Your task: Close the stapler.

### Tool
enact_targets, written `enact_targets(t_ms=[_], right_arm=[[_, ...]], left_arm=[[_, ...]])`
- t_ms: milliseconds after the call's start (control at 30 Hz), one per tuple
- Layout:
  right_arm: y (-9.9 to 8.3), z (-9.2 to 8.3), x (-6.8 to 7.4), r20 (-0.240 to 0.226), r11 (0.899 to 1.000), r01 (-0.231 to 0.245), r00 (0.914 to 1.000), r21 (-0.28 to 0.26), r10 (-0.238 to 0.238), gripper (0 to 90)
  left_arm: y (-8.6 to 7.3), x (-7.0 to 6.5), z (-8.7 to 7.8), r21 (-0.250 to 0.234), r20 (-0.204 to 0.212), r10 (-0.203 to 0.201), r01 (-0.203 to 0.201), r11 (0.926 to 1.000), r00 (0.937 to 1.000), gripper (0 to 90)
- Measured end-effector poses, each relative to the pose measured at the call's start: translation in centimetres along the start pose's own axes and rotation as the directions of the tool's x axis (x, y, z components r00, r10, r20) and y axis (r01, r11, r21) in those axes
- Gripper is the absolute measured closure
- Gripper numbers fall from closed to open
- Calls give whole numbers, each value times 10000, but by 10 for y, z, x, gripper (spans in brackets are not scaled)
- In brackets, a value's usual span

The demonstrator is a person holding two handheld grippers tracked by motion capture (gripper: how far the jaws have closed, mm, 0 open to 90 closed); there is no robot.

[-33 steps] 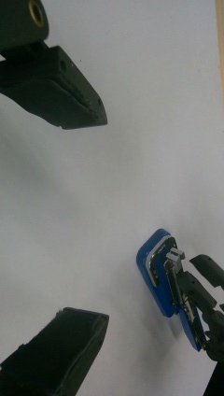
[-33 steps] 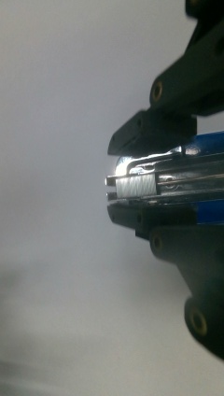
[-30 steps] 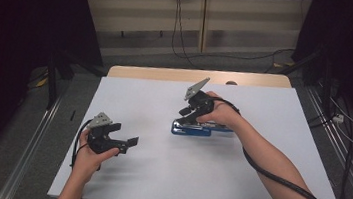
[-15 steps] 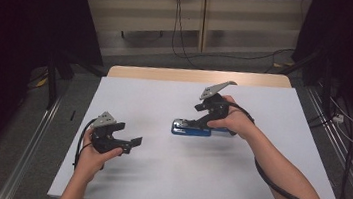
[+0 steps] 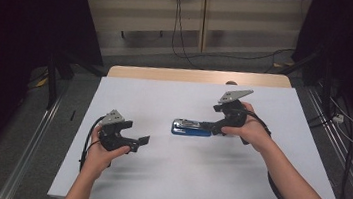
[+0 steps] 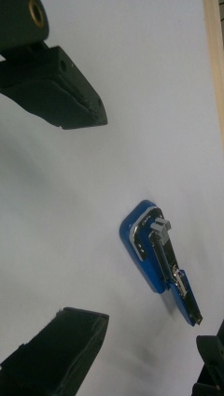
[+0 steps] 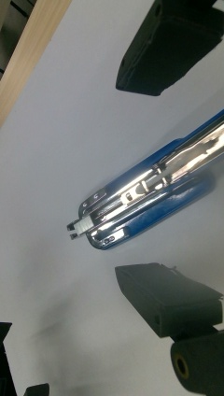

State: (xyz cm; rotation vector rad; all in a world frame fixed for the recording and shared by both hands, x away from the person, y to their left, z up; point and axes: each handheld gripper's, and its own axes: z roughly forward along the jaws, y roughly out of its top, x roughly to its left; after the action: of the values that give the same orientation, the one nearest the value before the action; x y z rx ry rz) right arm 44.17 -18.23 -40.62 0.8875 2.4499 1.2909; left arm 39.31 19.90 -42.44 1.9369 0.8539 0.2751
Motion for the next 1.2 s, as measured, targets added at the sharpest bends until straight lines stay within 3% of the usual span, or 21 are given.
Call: enact_targets(t_ms=[300, 467, 667, 1000, 1200], right_arm=[[-22, -22, -6, 863, 9985, -425, 9952, -344, 454, 82], [-33, -33, -6, 1344, 9977, -520, 9893, -424, 573, 86], [-44, -44, -7, 1740, 9954, -724, 9813, -622, 822, 90], [-62, -65, -11, 2400, 9909, -1107, 9625, -761, 1260, 89], [-75, -71, -13, 2723, 9890, -1304, 9513, -693, 1445, 102]], left_arm=[[5, -6, 17, 60, 85, 115, -115, 9999, 9999, 90], [9, -12, 27, 94, 212, 365, -367, 9993, 9991, 177], [12, -16, 38, 56, 278, 568, -570, 9984, 9980, 380], [15, -21, 60, 483, 388, 755, -773, 9958, 9964, 767], [18, -22, 67, 287, 311, 696, -705, 9971, 9971, 898]])
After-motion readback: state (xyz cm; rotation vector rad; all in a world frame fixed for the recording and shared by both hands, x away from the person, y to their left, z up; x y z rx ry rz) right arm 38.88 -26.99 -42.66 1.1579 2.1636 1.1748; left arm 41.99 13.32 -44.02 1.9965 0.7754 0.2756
